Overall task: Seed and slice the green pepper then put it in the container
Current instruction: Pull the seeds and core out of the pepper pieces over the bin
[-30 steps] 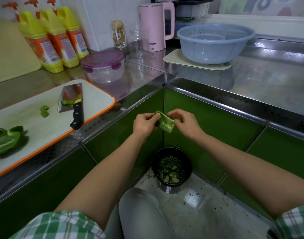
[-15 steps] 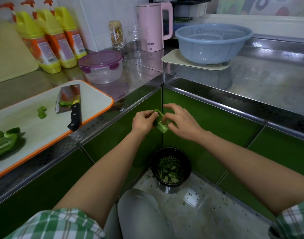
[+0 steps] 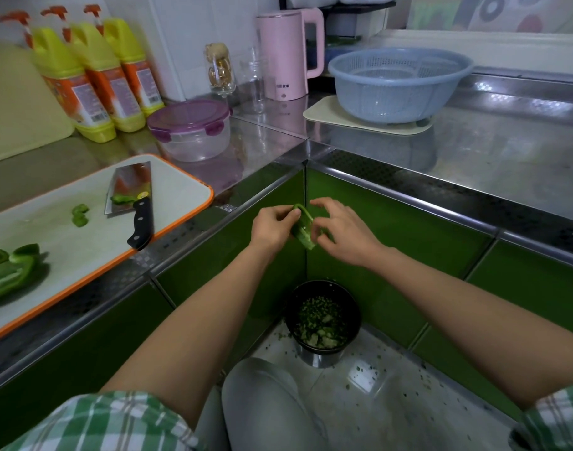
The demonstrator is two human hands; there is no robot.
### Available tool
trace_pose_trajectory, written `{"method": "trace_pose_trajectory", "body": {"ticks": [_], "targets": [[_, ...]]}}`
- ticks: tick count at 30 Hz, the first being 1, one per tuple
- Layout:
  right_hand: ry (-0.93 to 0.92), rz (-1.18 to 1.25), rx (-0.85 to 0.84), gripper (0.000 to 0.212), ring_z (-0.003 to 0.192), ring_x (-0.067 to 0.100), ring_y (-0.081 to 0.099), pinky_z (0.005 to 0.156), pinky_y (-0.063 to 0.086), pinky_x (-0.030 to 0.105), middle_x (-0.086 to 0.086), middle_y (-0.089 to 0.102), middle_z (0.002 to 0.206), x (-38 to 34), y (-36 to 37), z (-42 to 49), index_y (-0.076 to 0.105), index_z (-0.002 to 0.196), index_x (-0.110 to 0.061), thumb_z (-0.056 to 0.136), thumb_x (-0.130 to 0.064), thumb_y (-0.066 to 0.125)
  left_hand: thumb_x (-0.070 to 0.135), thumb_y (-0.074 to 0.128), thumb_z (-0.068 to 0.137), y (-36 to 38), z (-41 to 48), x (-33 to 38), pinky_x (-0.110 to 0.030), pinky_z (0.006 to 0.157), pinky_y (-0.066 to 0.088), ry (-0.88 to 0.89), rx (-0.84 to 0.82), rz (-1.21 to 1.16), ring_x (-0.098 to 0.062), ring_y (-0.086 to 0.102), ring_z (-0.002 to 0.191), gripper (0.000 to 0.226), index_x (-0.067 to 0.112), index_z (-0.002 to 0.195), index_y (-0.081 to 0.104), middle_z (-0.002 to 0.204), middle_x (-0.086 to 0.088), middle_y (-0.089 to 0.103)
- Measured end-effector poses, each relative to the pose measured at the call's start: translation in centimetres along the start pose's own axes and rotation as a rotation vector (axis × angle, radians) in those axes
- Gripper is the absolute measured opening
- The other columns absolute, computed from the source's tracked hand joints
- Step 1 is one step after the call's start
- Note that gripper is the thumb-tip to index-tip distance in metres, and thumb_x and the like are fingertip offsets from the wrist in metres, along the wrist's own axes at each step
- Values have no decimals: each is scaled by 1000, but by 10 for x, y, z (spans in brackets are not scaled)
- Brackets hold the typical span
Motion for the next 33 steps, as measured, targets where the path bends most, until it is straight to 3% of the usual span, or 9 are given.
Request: {"method": "trace_pose_trajectory", "body": {"ticks": [4,5,9,13,18,22,26,30,33], "targets": [[-20,30,-10,47,140,21,28,114,28,42,4,25,154,-2,3,2,53,132,-25,86,-15,55,23,62,94,-2,2,1,-46,91,55,-2,-6,6,-28,66,101,28,10,118,67,109,-10,70],[-14,21,-25,46,141,21,26,115,27,43,5,23,156,-3,4,2,54,132,-26,87,-16,55,24,62,94,-2,2,2,-46,92,55,-2,-2,12,-27,66,101,29,11,119,67,109,-9,70],[24,31,-29,15,140,23,29,113,30,50,4,31,152,4,0,-3,68,97,-22,87,-16,58,26,66,91,-8,6,-2,-46,96,52,-1,57,20,-23,66,102,32,12,119,67,110,-4,71],[-16,42,-37,48,140,20,28,114,29,43,2,23,155,2,4,-3,54,131,-30,86,-12,57,29,67,89,-8,9,-6,-45,96,52,-7,58,27,-22,66,103,34,13,119,67,112,-3,71],[26,34,-39,20,141,23,28,113,30,50,4,28,154,4,3,-6,65,102,-24,86,-13,59,30,68,87,-8,10,-5,-45,96,52,6,78,29,-21,66,103,35,15,119,68,111,-2,71],[-16,9,-42,46,141,22,27,114,29,43,4,21,156,-2,4,-2,55,129,-28,85,-13,58,31,68,87,-7,10,-4,-45,95,52,11,66,46,-21,66,103,35,15,119,68,112,-2,71],[18,-18,-21,14,141,23,28,113,30,48,5,29,153,2,0,-5,66,99,-22,87,-16,59,30,68,88,-10,11,-4,-45,96,52,5,106,29,-21,66,104,36,13,119,67,113,-3,71],[-10,-28,4,30,140,22,29,114,28,42,3,27,154,4,1,-8,62,113,-26,86,-13,59,30,67,89,-16,11,-5,-45,95,53,-22,170,1,-22,67,102,33,13,117,69,110,-3,72],[19,-47,-12,24,141,22,28,115,29,47,3,27,154,7,0,-10,64,108,-24,87,-14,58,30,67,89,-21,11,-4,-45,93,53,-28,217,-6,-24,67,101,34,12,118,68,109,-6,71]]}}
Point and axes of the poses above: each hand's wrist, its own z-axis towards the middle knuckle, its own y-axis out of the palm, x = y × z, the point moved 6 cm from there along z, towards the middle knuckle
